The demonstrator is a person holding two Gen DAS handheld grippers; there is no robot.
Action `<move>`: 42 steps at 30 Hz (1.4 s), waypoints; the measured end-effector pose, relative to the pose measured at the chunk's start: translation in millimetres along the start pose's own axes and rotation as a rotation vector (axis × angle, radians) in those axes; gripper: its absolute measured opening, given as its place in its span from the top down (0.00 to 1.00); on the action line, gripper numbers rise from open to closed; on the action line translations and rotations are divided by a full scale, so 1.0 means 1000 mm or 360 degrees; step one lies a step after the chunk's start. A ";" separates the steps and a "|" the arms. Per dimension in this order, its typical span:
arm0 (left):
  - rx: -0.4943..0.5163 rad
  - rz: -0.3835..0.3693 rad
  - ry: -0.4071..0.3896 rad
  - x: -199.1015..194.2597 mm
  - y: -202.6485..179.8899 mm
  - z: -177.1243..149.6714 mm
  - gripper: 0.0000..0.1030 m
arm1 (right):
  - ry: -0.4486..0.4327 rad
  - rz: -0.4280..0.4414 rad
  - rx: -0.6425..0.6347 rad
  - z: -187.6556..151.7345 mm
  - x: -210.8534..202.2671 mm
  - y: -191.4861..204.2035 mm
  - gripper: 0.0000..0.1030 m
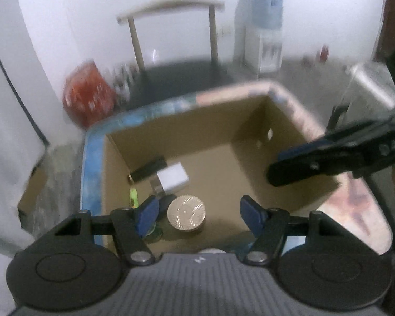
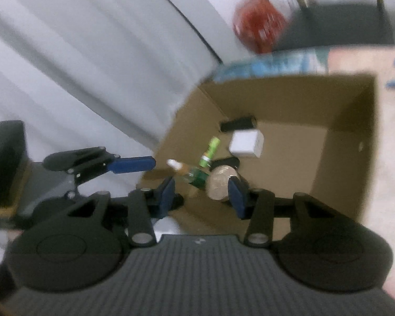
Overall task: Organize rigid objects
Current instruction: 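Lower the gold-lidded jar into the box and open the right tool, then move the right tool down to the white pill bottle, then close the right tool on the white pill bottle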
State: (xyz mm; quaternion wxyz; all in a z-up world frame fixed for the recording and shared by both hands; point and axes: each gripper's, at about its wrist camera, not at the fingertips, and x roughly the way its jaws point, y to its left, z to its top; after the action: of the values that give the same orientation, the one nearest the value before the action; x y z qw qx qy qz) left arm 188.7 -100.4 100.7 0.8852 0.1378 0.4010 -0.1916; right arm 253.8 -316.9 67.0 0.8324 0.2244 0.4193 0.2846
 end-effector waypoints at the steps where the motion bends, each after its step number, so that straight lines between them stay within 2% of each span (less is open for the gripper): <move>1: -0.0013 -0.0001 -0.0068 -0.013 -0.003 -0.009 0.32 | -0.0057 0.0012 -0.0047 -0.010 -0.018 0.007 0.54; 7: -0.0167 -0.0071 -0.0229 -0.045 -0.014 -0.061 0.31 | -0.0249 0.0015 -0.0193 -0.074 -0.067 0.035 0.43; 10: -0.0155 -0.0092 -0.0247 -0.043 -0.025 -0.083 0.27 | -0.0300 0.0001 -0.0215 -0.098 -0.067 0.039 0.36; 13: -0.0104 -0.0033 -0.0230 -0.031 -0.038 -0.098 0.27 | -0.0282 0.0002 -0.0214 -0.111 -0.055 0.041 0.33; 16: -0.0049 0.0090 -0.0206 -0.013 -0.045 -0.107 0.27 | -0.0210 -0.0013 -0.0244 -0.113 -0.031 0.043 0.32; 20: -0.0055 0.0142 -0.0165 0.014 -0.043 -0.111 0.28 | -0.0140 -0.0056 -0.0318 -0.113 -0.007 0.054 0.31; 30: -0.0045 0.0180 -0.0162 0.048 -0.037 -0.113 0.28 | -0.0006 -0.0100 -0.0421 -0.096 0.058 0.056 0.30; 36: -0.0055 0.0185 -0.0151 0.059 -0.034 -0.115 0.28 | 0.0049 -0.0094 -0.0441 -0.091 0.068 0.054 0.30; 42: -0.0074 0.0178 -0.0134 0.067 -0.032 -0.119 0.36 | 0.0065 -0.0081 -0.0512 -0.091 0.079 0.059 0.30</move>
State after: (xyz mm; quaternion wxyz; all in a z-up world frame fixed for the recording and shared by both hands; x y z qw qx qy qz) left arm 136.4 -96.7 -29.7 0.9135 0.1313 0.3595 -0.1382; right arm 200.4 -208.5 8.2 0.8558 0.0718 0.3908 0.3314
